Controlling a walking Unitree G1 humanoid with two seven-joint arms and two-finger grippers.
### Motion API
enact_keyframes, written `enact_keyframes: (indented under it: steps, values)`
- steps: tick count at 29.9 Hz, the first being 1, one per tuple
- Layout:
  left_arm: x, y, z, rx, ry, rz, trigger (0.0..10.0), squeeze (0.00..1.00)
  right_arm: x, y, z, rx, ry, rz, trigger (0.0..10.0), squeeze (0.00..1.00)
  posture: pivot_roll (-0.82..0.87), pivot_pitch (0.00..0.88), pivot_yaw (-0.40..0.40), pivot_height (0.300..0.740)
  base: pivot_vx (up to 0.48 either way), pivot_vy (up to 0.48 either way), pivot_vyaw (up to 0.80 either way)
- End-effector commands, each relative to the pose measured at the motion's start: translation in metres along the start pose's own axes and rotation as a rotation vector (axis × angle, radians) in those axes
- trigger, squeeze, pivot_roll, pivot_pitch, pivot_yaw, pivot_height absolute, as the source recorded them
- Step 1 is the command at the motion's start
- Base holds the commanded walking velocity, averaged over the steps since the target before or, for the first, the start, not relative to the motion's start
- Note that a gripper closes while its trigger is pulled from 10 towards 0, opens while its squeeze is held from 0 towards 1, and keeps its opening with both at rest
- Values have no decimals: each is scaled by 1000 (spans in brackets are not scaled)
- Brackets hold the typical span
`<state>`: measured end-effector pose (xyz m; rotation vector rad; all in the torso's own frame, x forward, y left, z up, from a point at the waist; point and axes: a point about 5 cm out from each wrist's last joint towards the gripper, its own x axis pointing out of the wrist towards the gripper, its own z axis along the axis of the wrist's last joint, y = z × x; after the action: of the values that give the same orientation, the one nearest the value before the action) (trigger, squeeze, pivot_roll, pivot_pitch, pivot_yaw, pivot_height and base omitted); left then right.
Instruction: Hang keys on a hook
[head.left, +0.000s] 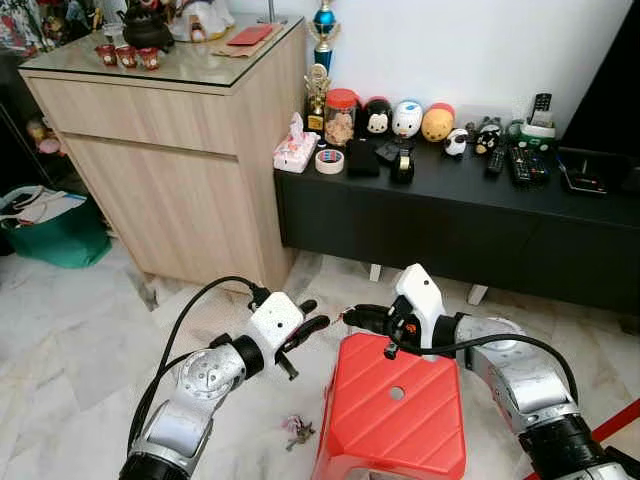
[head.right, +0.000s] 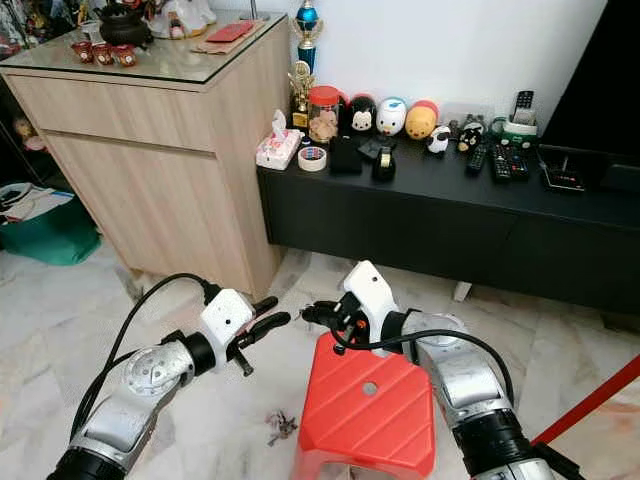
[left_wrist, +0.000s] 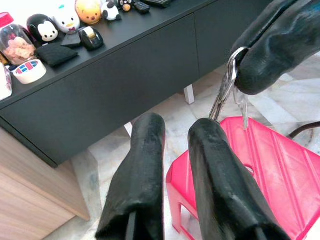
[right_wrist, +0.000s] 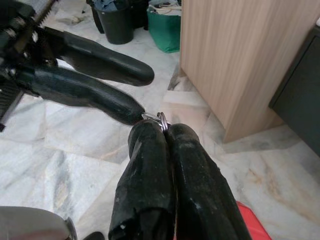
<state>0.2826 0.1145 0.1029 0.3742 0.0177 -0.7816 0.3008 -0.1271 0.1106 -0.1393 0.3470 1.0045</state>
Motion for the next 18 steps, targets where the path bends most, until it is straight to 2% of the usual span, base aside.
enact_keyframes:
  steps: [1,2,7,18]
  values:
    - [1,2,0,-2,9,-6,10000,1000,-1,3,8,-29,-13,18,10000,0,-42,0,-28,734,0,0,0]
    - [1,0,0,-3,11,-18,10000,0,-1,2,8,-31,-12,17,10000,0,-41,0,-28,734,0,0,0]
    - [1,-2,1,-31,10,-42,10000,0,0,1,10,-38,-9,7,10000,0,-38,0,-29,734,0,0,0]
    - [2,-5,1,-21,19,-66,10000,0,0,2,13,-47,-8,9,10000,0,-38,0,-26,734,0,0,0]
